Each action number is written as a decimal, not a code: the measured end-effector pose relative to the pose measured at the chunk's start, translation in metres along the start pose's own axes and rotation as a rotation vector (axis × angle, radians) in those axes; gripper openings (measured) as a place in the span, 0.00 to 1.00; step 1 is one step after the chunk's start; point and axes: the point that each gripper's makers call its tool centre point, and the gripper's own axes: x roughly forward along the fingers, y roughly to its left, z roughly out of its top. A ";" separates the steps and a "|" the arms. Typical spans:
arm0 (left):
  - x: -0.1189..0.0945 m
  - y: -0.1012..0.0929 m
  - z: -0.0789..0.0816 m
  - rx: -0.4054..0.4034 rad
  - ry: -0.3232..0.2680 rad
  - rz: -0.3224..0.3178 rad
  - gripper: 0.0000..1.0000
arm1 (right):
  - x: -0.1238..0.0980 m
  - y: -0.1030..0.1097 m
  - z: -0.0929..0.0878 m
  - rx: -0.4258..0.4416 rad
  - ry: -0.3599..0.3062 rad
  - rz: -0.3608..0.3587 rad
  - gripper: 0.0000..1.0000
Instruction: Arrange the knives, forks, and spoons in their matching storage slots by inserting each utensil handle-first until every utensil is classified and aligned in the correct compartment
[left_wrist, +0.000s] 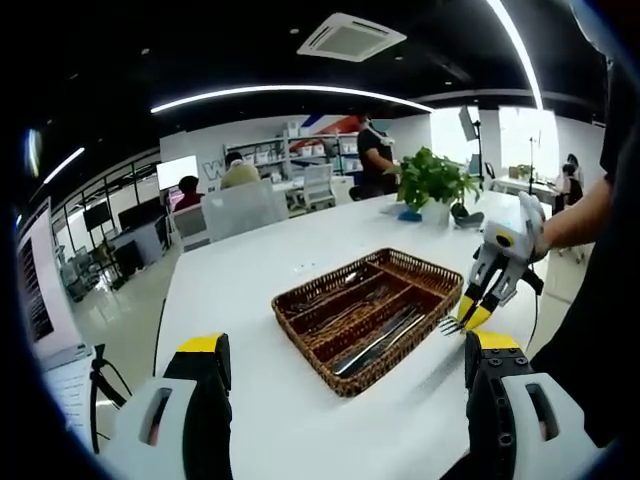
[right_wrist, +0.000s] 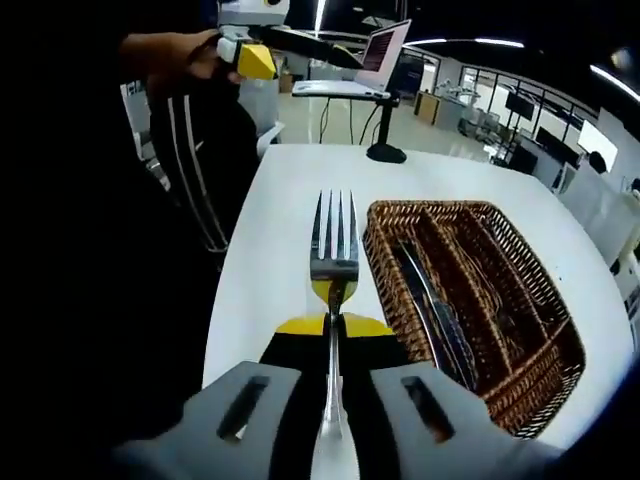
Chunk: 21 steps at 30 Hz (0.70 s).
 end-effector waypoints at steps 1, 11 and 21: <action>0.000 0.000 0.000 0.001 0.001 0.000 0.99 | -0.001 -0.001 0.001 0.000 -0.005 -0.003 0.00; 0.004 -0.002 -0.005 -0.005 0.006 -0.013 0.99 | -0.006 -0.006 0.017 -0.030 -0.036 -0.024 0.00; 0.003 -0.003 -0.007 -0.007 0.006 -0.017 0.99 | -0.009 -0.009 0.022 -0.031 -0.057 -0.040 0.00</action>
